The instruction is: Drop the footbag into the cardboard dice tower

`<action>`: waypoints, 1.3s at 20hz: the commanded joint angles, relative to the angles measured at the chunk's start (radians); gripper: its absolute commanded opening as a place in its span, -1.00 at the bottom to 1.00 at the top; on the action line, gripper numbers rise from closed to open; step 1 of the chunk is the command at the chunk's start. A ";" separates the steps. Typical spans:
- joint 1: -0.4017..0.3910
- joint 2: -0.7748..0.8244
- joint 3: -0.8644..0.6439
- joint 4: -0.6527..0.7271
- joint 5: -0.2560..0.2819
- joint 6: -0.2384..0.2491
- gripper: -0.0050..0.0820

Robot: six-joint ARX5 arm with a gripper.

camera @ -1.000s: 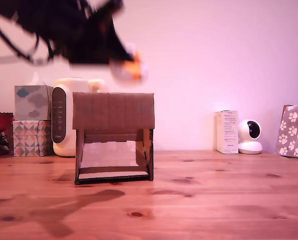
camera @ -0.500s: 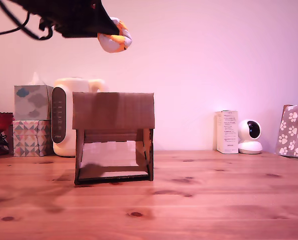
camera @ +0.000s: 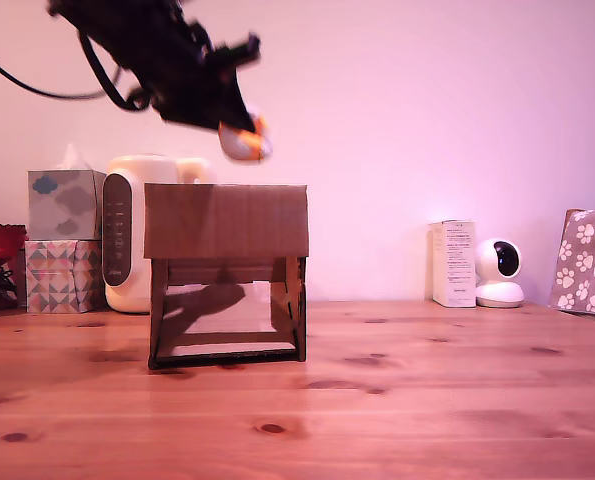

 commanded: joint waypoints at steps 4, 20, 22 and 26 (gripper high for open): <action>0.017 0.030 0.039 -0.020 0.004 0.017 -0.70; 0.014 -0.133 0.063 -0.327 0.138 0.010 -0.92; 0.013 -0.190 -0.028 -0.270 0.145 0.010 -0.93; 0.010 -0.347 -0.301 -0.064 0.176 0.008 -0.93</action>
